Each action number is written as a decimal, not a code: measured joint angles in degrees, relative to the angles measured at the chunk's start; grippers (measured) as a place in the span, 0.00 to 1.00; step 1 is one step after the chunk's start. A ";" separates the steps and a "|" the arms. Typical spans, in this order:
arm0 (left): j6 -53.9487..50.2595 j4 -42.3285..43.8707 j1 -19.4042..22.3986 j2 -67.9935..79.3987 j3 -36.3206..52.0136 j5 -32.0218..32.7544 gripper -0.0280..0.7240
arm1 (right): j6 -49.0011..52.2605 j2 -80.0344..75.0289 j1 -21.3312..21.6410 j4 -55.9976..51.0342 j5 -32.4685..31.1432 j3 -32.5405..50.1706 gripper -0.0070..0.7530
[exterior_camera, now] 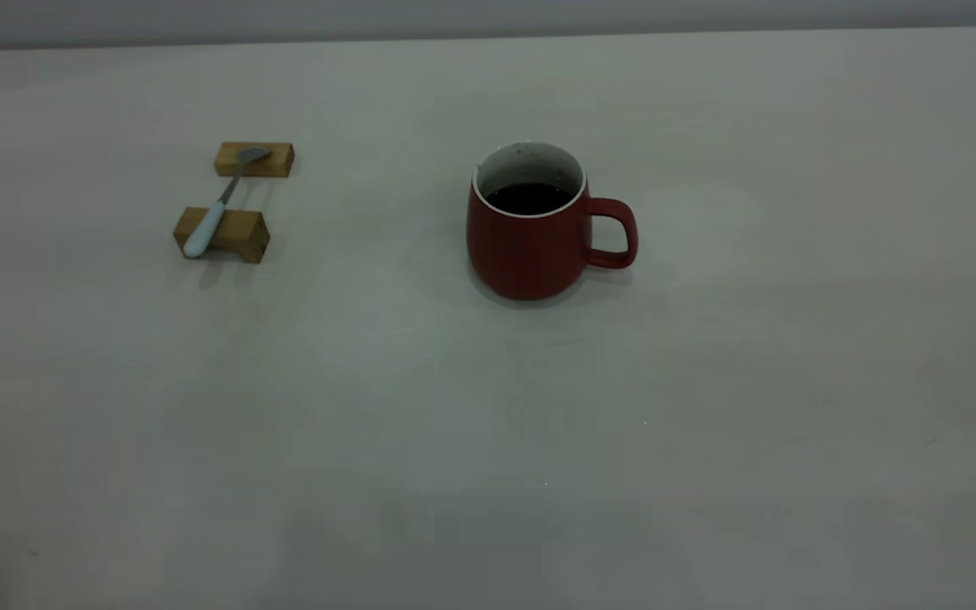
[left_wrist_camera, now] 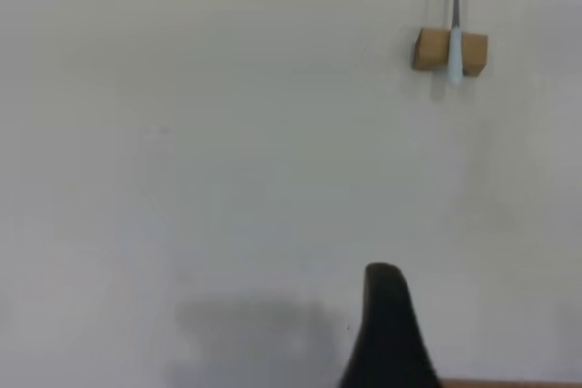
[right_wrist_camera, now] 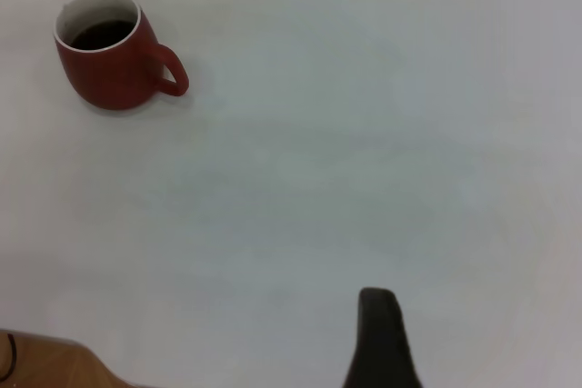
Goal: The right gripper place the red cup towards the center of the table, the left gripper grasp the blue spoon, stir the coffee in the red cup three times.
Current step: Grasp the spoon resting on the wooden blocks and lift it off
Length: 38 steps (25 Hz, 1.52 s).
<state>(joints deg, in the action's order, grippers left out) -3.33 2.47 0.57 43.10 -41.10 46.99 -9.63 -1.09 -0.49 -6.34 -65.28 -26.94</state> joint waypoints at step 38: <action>1.31 -5.80 -9.26 88.52 -35.46 -20.09 0.78 | 0.05 0.00 0.00 0.00 0.05 0.00 0.79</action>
<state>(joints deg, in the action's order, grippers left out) -2.01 -3.33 -8.69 131.62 -76.56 26.90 -9.58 -1.09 -0.49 -6.34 -65.22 -26.94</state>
